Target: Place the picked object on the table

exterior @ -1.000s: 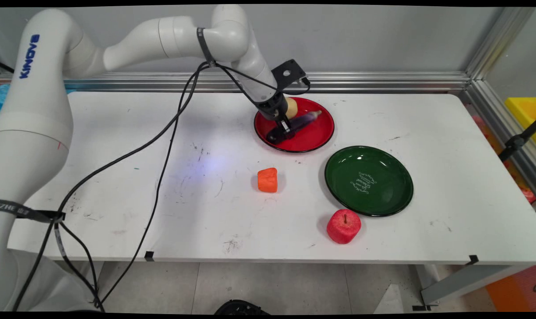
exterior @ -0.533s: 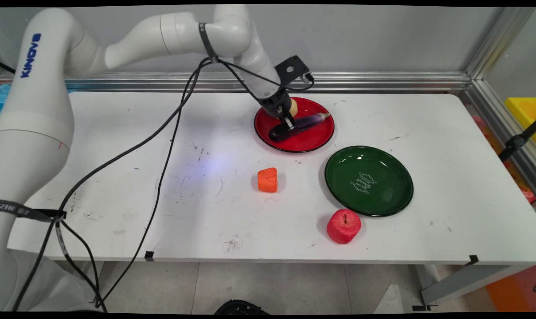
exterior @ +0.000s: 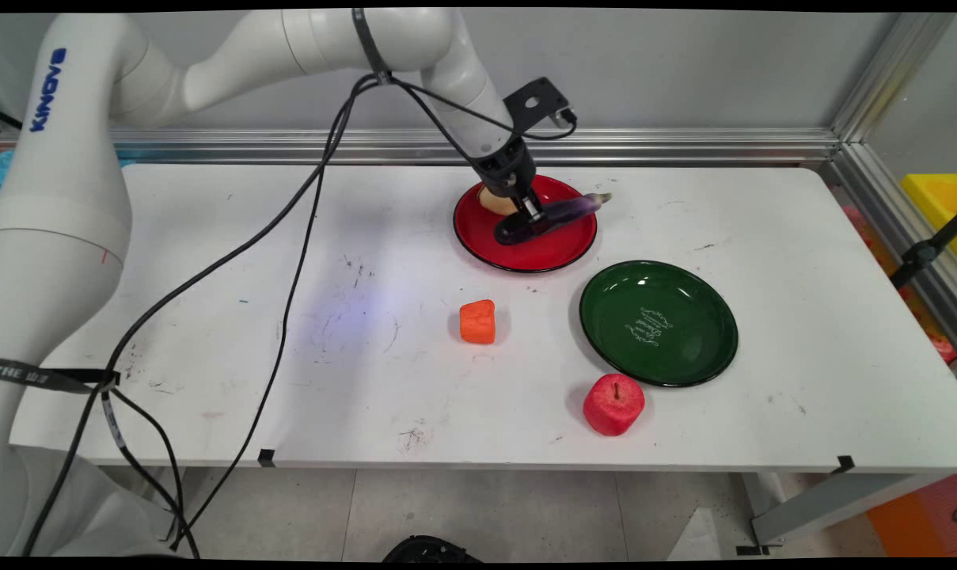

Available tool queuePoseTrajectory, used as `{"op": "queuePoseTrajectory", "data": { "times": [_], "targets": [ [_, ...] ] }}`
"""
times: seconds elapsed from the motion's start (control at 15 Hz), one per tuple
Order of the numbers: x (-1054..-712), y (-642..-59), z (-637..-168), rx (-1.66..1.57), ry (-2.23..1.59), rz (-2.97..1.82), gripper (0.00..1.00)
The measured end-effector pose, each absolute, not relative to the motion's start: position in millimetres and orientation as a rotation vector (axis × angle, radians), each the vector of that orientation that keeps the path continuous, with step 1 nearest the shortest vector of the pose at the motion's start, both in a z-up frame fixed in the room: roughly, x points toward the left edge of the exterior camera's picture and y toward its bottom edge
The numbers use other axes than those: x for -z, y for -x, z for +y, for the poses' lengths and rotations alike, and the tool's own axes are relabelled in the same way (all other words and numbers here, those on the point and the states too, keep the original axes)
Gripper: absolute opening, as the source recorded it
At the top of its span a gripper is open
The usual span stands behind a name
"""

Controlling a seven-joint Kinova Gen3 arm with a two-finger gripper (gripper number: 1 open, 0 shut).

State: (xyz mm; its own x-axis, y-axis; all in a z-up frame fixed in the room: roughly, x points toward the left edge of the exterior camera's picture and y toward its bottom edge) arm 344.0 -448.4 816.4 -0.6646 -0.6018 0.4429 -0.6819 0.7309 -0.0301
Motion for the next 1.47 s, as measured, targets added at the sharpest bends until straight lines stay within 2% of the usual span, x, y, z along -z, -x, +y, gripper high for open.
{"op": "queuePoseTrajectory", "data": {
  "times": [0.4, 0.67, 1.07, 1.47],
  "targets": [
    [-838, -348, -410, -0.185, -0.883, -2.542, 0.0],
    [-841, -365, -376, -0.159, -0.769, -2.585, 0.0],
    [-831, -394, -351, -0.176, -0.678, -2.642, 0.0],
    [-805, -421, -338, -0.173, -0.584, -2.695, 0.0]
  ]
}}
